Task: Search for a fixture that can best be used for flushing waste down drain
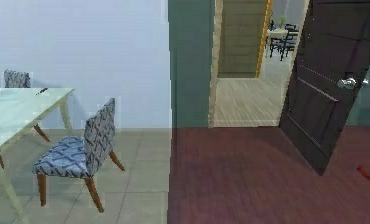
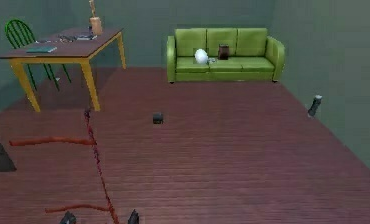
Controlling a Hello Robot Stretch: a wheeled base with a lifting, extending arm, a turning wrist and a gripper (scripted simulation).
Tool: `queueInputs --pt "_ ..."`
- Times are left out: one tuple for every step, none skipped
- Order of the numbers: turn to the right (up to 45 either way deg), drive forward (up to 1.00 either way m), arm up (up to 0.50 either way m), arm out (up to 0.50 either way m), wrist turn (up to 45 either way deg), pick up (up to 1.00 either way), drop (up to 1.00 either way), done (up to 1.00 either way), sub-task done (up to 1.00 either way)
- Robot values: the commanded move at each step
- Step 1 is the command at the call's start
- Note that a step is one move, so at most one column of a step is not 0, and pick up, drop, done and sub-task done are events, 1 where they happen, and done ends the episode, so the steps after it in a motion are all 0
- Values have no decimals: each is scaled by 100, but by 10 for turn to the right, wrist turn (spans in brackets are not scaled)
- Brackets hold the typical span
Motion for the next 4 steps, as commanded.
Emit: queueInputs --pt "0 75 0 0 0 0 0 0 0" --pt "450 0 0 0 0 0 0 0 0" --pt "60 0 0 0 0 0 0 0 0" --pt "0 95 0 0 0 0 0 0 0"
